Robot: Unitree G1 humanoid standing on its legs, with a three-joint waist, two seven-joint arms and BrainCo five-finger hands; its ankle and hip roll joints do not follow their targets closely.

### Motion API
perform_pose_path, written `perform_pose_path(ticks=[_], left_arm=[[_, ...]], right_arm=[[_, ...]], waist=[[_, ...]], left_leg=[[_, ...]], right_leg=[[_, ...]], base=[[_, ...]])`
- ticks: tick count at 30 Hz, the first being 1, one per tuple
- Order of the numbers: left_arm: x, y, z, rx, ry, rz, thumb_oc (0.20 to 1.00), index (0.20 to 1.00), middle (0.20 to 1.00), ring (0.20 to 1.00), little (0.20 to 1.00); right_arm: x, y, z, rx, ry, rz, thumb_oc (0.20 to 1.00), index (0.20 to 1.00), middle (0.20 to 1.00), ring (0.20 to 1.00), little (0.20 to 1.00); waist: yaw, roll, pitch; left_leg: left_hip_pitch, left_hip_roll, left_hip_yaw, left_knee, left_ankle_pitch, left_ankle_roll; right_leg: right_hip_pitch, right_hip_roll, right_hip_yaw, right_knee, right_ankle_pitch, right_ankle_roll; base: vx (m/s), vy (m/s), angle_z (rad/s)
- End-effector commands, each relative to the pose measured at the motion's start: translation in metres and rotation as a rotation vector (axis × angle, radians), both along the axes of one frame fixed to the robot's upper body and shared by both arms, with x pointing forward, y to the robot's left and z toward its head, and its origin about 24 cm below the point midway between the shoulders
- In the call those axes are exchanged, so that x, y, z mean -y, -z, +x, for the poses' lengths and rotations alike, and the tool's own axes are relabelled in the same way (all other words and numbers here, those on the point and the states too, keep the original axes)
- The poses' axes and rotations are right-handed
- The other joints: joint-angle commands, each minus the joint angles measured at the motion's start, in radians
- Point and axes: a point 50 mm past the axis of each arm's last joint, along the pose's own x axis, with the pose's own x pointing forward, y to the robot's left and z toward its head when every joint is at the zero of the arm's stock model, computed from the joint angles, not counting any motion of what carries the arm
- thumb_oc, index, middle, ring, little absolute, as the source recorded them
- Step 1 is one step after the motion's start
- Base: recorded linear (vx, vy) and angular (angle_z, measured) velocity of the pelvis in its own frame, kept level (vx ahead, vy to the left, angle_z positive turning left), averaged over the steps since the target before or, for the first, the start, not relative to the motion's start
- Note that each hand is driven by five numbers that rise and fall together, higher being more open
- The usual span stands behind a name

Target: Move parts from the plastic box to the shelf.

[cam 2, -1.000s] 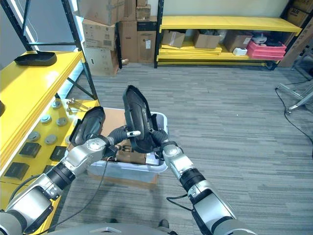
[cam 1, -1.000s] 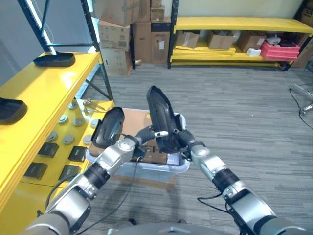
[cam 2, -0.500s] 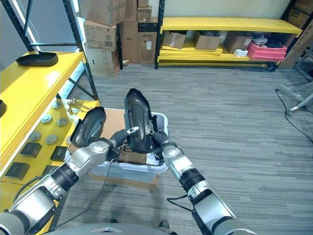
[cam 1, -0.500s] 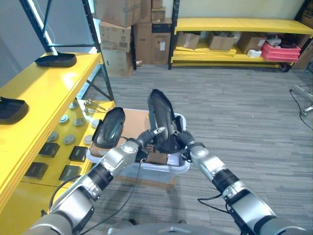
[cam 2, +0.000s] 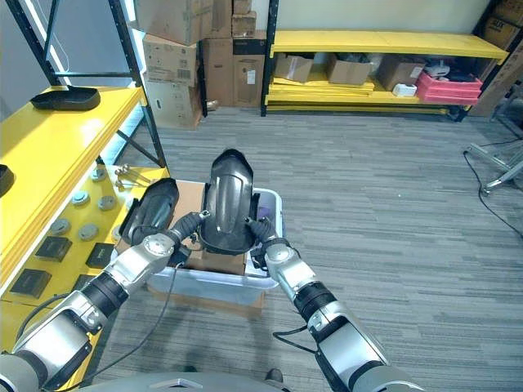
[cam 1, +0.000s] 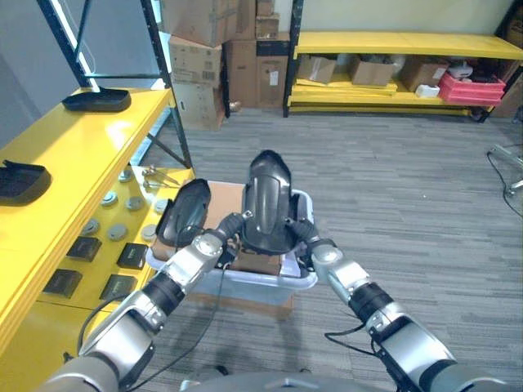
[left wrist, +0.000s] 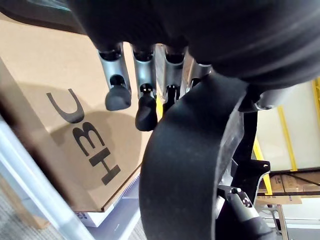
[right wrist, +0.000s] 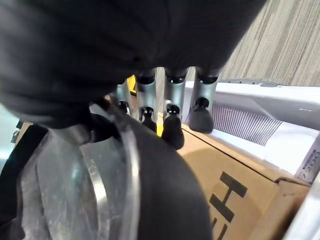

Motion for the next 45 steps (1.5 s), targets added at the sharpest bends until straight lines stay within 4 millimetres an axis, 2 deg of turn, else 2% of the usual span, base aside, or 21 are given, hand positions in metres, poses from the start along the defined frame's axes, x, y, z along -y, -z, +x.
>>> perform_pose_path(ticks=[1,3,6,7,12,15,20,22,23,25,28,29,32,34,35,37,38,42,43,45], left_arm=[[0.052,-0.047,0.011,0.205,0.133,-0.184,0.200,0.200,0.200,0.200,0.200],[0.051,-0.048,0.011,0.215,0.124,-0.194,0.200,0.200,0.200,0.200,0.200],[0.048,-0.052,0.012,0.240,0.076,-0.250,0.200,0.200,0.200,0.200,0.200],[0.043,-0.056,0.013,0.261,0.034,-0.280,0.200,0.200,0.200,0.200,0.200],[0.028,-0.059,0.016,0.295,-0.044,-0.304,0.200,0.200,0.200,0.200,0.200],[0.006,-0.057,0.020,0.323,-0.123,-0.298,0.200,0.200,0.200,0.200,0.200],[-0.035,-0.045,0.021,0.338,-0.260,-0.297,0.200,0.200,0.200,0.200,0.200],[-0.058,-0.038,0.017,0.348,-0.336,-0.294,0.200,0.200,0.200,0.200,0.200],[-0.062,-0.037,0.016,0.353,-0.352,-0.292,0.200,0.200,0.200,0.200,0.200],[-0.078,-0.034,0.013,0.367,-0.398,-0.286,0.200,0.200,0.200,0.200,0.200],[-0.107,-0.030,0.004,0.402,-0.497,-0.286,0.200,0.200,0.200,0.200,0.200],[-0.120,-0.029,0.000,0.419,-0.539,-0.287,0.200,0.200,0.200,0.200,0.200],[-0.135,-0.031,-0.005,0.456,-0.591,-0.287,0.200,0.200,0.200,0.200,0.200],[-0.147,-0.035,-0.008,0.499,-0.635,-0.289,0.200,0.200,0.200,0.200,0.200],[-0.157,-0.041,-0.011,0.542,-0.669,-0.286,0.200,0.200,0.200,0.200,0.200],[-0.164,-0.045,-0.013,0.569,-0.684,-0.287,0.200,0.200,0.200,0.200,0.200],[-0.175,-0.054,-0.017,0.622,-0.712,-0.286,0.200,0.200,0.200,0.200,0.200],[-0.191,-0.071,-0.027,0.716,-0.742,-0.267,0.200,0.200,0.200,0.200,0.200],[-0.199,-0.083,-0.035,0.766,-0.762,-0.268,0.200,0.200,0.200,0.200,0.200],[-0.203,-0.089,-0.041,0.786,-0.762,-0.267,0.200,0.200,0.200,0.200,0.200]], right_arm=[[-0.045,-0.042,0.023,0.143,-0.113,0.135,0.200,0.200,0.200,0.200,0.200],[-0.046,-0.042,0.023,0.137,-0.108,0.156,0.200,0.200,0.200,0.200,0.200],[-0.052,-0.043,0.021,0.103,-0.053,0.309,0.200,0.200,0.200,0.200,0.200],[-0.055,-0.045,0.019,0.082,-0.002,0.435,1.000,1.000,1.000,1.000,1.000],[-0.051,-0.046,0.018,0.068,0.099,0.603,1.000,1.000,1.000,1.000,1.000],[-0.038,-0.048,0.018,0.107,0.147,0.669,1.000,1.000,1.000,1.000,1.000],[-0.008,-0.052,0.014,0.186,0.203,0.694,1.000,1.000,1.000,1.000,1.000],[0.013,-0.046,0.004,0.187,0.226,0.676,1.000,1.000,1.000,1.000,1.000],[0.018,-0.044,0.002,0.184,0.228,0.665,1.000,1.000,1.000,1.000,1.000],[0.030,-0.033,-0.009,0.163,0.257,0.650,1.000,1.000,1.000,1.000,1.000],[0.053,-0.001,-0.038,0.076,0.324,0.631,1.000,1.000,1.000,1.000,1.000],[0.062,0.016,-0.053,0.007,0.377,0.645,1.000,1.000,1.000,1.000,1.000],[0.074,0.036,-0.071,-0.069,0.395,0.579,1.000,1.000,1.000,1.000,1.000],[0.081,0.057,-0.089,-0.165,0.422,0.554,1.000,1.000,1.000,1.000,1.000],[0.089,0.074,-0.104,-0.250,0.414,0.497,1.000,1.000,1.000,1.000,1.000],[0.094,0.085,-0.115,-0.306,0.401,0.459,1.000,1.000,1.000,1.000,1.000],[0.097,0.102,-0.131,-0.389,0.396,0.433,1.000,1.000,1.000,1.000,1.000],[0.099,0.116,-0.147,-0.473,0.331,0.356,1.000,1.000,1.000,1.000,1.000],[0.096,0.122,-0.153,-0.516,0.291,0.325,1.000,1.000,1.000,1.000,1.000],[0.094,0.123,-0.157,-0.528,0.280,0.306,1.000,1.000,1.000,1.000,1.000]], waist=[[0.030,-0.020,-0.044],[0.031,-0.020,-0.043],[0.036,-0.017,-0.041],[0.041,-0.015,-0.038],[0.049,-0.010,-0.037],[0.050,-0.006,-0.040],[0.040,-0.002,-0.046],[0.027,-0.002,-0.049],[0.024,-0.001,-0.049],[0.015,-0.002,-0.051],[-0.003,-0.003,-0.050],[-0.013,-0.003,-0.051],[-0.020,-0.005,-0.051],[-0.022,-0.007,-0.050],[-0.016,-0.009,-0.050],[-0.009,-0.010,-0.050],[0.011,-0.014,-0.047],[0.053,-0.019,-0.040],[0.079,-0.020,-0.036],[0.093,-0.020,-0.031]], left_leg=[[-0.051,0.061,-0.090,0.042,-0.051,-0.053],[-0.050,0.061,-0.090,0.042,-0.051,-0.053],[-0.050,0.061,-0.093,0.041,-0.049,-0.055],[-0.050,0.060,-0.098,0.041,-0.048,-0.056],[-0.050,0.059,-0.103,0.038,-0.046,-0.056],[-0.052,0.060,-0.101,0.038,-0.044,-0.055],[-0.062,0.059,-0.095,0.033,-0.039,-0.053],[-0.065,0.060,-0.088,0.028,-0.036,-0.051],[-0.066,0.060,-0.086,0.026,-0.035,-0.051],[-0.067,0.061,-0.080,0.021,-0.031,-0.049],[-0.070,0.064,-0.072,0.011,-0.023,-0.048],[-0.069,0.069,-0.066,0.004,-0.016,-0.050],[-0.071,0.077,-0.061,-0.001,-0.009,-0.054],[-0.076,0.087,-0.060,-0.003,-0.001,-0.060],[-0.082,0.098,-0.064,-0.006,0.007,-0.068],[-0.088,0.108,-0.068,-0.006,0.014,-0.075],[-0.103,0.128,-0.087,-0.006,0.030,-0.093],[-0.129,0.152,-0.120,-0.003,0.050,-0.115],[-0.150,0.160,-0.136,0.002,0.059,-0.125],[-0.166,0.162,-0.132,0.009,0.066,-0.128]], right_leg=[[0.025,-0.124,-0.045,0.052,-0.067,0.129],[0.025,-0.124,-0.046,0.052,-0.067,0.129],[0.029,-0.125,-0.051,0.051,-0.065,0.128],[0.032,-0.126,-0.054,0.050,-0.066,0.126],[0.036,-0.125,-0.059,0.049,-0.067,0.123],[0.036,-0.123,-0.062,0.048,-0.069,0.122],[0.026,-0.119,-0.057,0.047,-0.073,0.121],[0.019,-0.116,-0.051,0.046,-0.076,0.121],[0.017,-0.116,-0.049,0.046,-0.076,0.121],[0.012,-0.114,-0.046,0.047,-0.077,0.121],[0.002,-0.107,-0.038,0.049,-0.080,0.120],[-0.001,-0.101,-0.036,0.050,-0.082,0.118],[-0.006,-0.094,-0.036,0.055,-0.087,0.114],[-0.011,-0.085,-0.039,0.059,-0.091,0.107],[-0.014,-0.074,-0.045,0.060,-0.096,0.100],[-0.015,-0.068,-0.051,0.057,-0.097,0.095],[-0.015,-0.051,-0.063,0.052,-0.102,0.083],[-0.011,-0.029,-0.090,0.043,-0.110,0.066],[-0.007,-0.020,-0.115,0.038,-0.113,0.059],[0.001,-0.016,-0.141,0.033,-0.113,0.056]], base=[[0.00,0.000,0.00],[0.00,0.000,0.00],[0.00,0.000,0.00],[0.00,0.000,0.00],[0.00,0.000,0.00],[0.00,0.000,0.00],[0.00,0.000,0.00],[0.00,0.000,0.00],[0.00,0.000,0.00],[0.00,-0.017,-0.02],[0.01,-0.055,-0.02],[0.02,-0.066,0.00],[0.02,-0.071,-0.03],[0.02,-0.112,-0.02],[0.03,-0.127,0.00],[0.03,-0.141,0.02],[0.04,-0.178,0.04],[0.02,-0.132,0.25],[0.00,-0.091,0.45],[0.00,-0.065,0.45]])
